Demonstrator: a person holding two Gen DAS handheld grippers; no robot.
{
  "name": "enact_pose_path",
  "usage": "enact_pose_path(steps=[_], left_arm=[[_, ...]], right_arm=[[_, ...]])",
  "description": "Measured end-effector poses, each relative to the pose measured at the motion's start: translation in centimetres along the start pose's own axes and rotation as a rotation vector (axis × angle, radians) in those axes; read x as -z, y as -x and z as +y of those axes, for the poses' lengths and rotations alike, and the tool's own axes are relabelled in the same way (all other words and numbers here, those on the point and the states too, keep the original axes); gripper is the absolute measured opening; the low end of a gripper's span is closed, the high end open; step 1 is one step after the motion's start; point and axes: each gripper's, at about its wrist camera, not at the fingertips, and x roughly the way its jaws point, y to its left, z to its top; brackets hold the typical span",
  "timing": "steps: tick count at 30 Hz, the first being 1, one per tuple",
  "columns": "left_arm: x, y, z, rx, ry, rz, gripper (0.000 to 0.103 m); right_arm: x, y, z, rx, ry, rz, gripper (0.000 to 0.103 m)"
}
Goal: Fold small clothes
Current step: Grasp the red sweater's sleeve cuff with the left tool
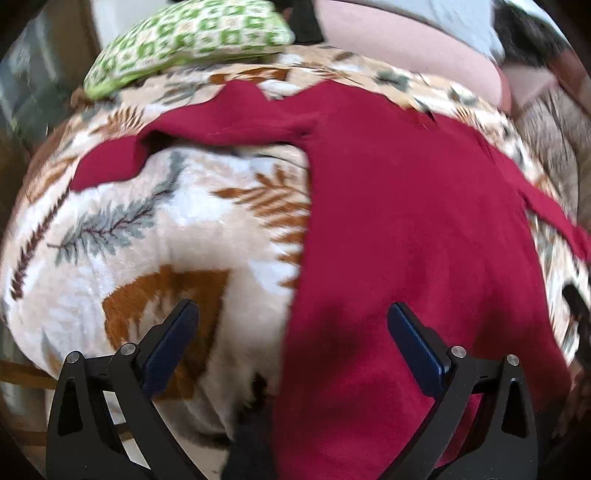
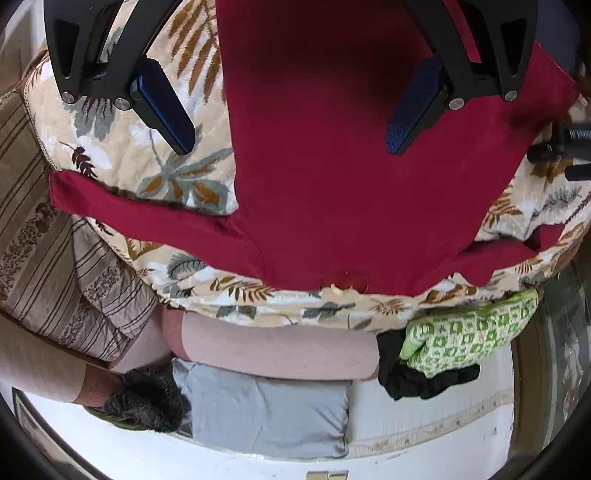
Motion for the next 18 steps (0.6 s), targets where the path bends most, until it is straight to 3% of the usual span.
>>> enact_pose_path(steps=[4,10,13,15,18], left_arm=[[-1.4,-0.9,5.2,0.049,0.131,-0.008,0.103],[-4.4,0.5,11.6,0.075,0.215,-0.12,0.103],[-5.9,0.7,17.0,0.185,0.356,-0.173,0.103],[-6.6,0.3,21.5,0.301,0.491,-0.199,0.102],[-7.2,-1.3,26.5,0.359,0.664,-0.198,0.102]], right_arm=[[0.1,-0.4,0.1,0.005,0.005,0.038,0.102],[-0.1,-1.2,0.6,0.018,0.033,0.068,0.102],[0.0,-1.3,0.8,0.018,0.038,0.072,0.102],[0.0,-1.3,0.7,0.016,0.033,0.074,0.102],[-0.1,-1.7,0.6,0.014,0.029,0.087,0.102]])
